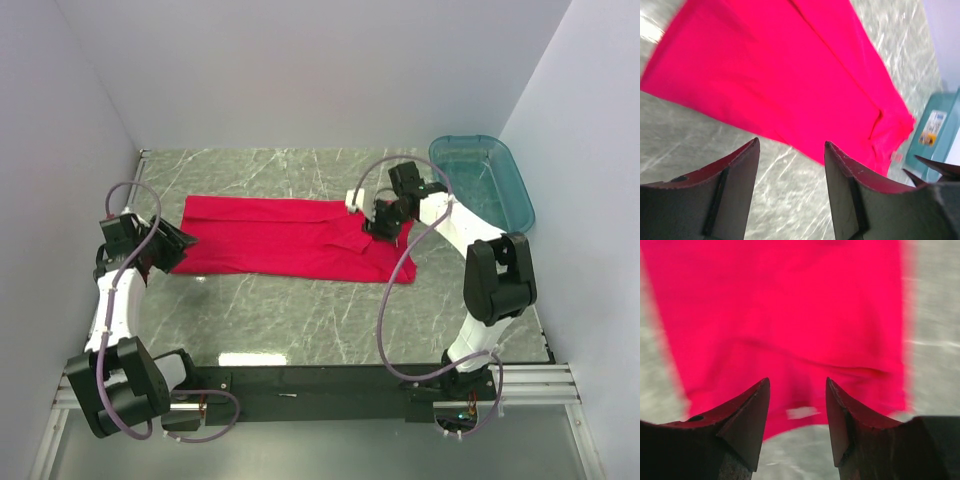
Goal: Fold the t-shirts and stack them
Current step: Fold the tshirt
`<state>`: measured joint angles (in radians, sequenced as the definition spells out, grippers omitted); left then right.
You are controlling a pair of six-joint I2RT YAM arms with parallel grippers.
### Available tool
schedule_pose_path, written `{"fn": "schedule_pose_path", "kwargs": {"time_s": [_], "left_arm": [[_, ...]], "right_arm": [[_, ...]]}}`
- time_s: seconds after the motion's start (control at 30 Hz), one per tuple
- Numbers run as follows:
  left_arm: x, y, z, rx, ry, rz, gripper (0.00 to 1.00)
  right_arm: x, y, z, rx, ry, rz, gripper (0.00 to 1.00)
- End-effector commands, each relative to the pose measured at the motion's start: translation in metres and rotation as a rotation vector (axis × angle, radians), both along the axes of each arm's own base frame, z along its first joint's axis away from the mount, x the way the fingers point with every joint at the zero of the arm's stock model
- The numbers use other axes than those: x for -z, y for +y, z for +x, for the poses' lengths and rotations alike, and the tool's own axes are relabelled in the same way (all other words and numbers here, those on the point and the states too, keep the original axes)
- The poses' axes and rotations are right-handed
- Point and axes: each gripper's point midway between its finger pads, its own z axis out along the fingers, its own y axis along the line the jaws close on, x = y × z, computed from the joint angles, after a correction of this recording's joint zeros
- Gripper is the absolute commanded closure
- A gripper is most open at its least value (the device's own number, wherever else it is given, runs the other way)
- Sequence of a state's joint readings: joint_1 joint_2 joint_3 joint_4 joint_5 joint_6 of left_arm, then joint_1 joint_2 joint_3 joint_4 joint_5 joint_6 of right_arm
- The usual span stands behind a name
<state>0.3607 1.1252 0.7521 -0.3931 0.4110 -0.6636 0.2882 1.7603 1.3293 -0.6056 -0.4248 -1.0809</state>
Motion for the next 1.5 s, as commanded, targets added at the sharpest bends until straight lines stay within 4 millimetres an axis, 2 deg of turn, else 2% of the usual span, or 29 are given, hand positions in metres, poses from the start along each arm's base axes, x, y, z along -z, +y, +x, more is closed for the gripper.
{"fn": "schedule_pose_path", "kwargs": {"time_s": [0.0, 0.13, 0.43, 0.73, 1.0, 1.13, 1.2, 1.27, 1.33, 1.47], "left_arm": [[-0.013, -0.017, -0.002, 0.125, -0.11, -0.004, 0.4], [-0.012, -0.017, -0.012, 0.136, -0.122, 0.046, 0.36], [-0.021, -0.019, -0.014, 0.142, -0.169, 0.063, 0.3], [-0.02, -0.019, -0.014, 0.14, -0.17, 0.067, 0.29], [-0.018, -0.02, -0.014, 0.141, -0.168, 0.065, 0.3], [-0.017, -0.02, -0.014, 0.14, -0.163, 0.062, 0.29], [-0.018, -0.02, -0.014, 0.141, -0.166, 0.062, 0.29], [-0.017, -0.02, -0.014, 0.143, -0.166, 0.062, 0.29], [-0.017, -0.02, -0.014, 0.143, -0.164, 0.061, 0.29], [-0.017, -0.02, -0.014, 0.144, -0.163, 0.059, 0.29]], "right_arm": [[0.016, 0.009, -0.067, -0.201, 0.167, 0.045, 0.46], [0.023, 0.014, -0.059, -0.175, 0.174, 0.017, 0.49], [0.037, 0.025, -0.022, -0.045, 0.08, -0.041, 0.49], [0.053, 0.028, -0.009, -0.029, 0.079, -0.093, 0.51], [0.051, 0.033, -0.01, -0.048, 0.088, -0.08, 0.65], [0.049, 0.037, -0.009, -0.051, 0.093, -0.065, 0.76], [0.047, 0.04, -0.009, -0.053, 0.094, -0.055, 0.87], [0.043, 0.042, -0.005, -0.041, 0.081, -0.04, 0.92], [0.039, 0.044, 0.0, -0.033, 0.069, -0.033, 0.94], [0.025, 0.051, 0.023, 0.021, 0.028, -0.008, 0.98]]}}
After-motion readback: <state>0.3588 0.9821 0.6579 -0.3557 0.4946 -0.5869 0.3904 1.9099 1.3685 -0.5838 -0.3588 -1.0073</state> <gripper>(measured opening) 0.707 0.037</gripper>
